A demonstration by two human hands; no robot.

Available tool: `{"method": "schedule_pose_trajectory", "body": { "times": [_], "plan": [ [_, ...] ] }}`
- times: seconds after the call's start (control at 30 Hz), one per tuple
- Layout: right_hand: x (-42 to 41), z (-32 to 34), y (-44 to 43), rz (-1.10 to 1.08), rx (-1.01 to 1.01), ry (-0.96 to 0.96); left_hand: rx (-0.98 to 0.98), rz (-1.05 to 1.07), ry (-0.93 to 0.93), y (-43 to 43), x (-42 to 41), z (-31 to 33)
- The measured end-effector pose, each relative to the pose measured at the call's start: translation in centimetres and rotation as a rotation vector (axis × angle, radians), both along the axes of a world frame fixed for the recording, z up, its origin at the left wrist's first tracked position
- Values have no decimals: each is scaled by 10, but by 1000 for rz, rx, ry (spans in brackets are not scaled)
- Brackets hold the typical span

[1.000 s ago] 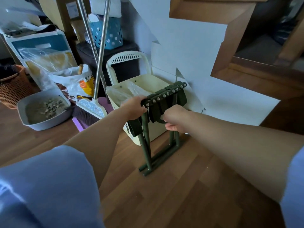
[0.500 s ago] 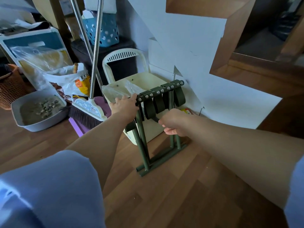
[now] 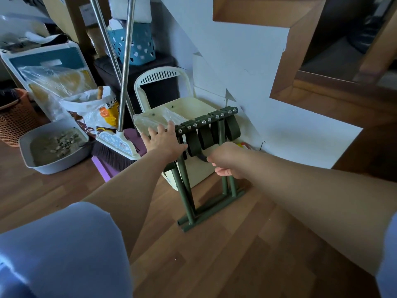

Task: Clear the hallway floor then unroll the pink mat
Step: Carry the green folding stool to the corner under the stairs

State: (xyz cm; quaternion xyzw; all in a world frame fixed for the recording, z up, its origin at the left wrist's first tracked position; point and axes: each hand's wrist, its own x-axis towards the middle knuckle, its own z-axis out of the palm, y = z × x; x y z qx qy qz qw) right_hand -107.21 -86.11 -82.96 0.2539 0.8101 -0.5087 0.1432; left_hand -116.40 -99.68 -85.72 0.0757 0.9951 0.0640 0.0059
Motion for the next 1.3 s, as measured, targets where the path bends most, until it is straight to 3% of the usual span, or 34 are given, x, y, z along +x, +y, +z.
{"method": "schedule_pose_trajectory", "body": {
  "times": [0.37, 0.53, 0.63, 0.93, 1.3],
  "plan": [
    [4, 43, 4, -43, -83, 143, 47, -113, 148, 21, 39, 44],
    [22, 100, 10, 7, 23, 177, 72, -105, 127, 31, 63, 96],
    [36, 153, 16, 57, 119, 161, 106, -73, 66, 35, 80, 143],
    [79, 345, 28, 119, 155, 172, 193, -43, -35, 49, 140, 319],
    [163, 598, 53, 108, 194, 324, 292, -144, 83, 80, 228, 584]
  ]
}}
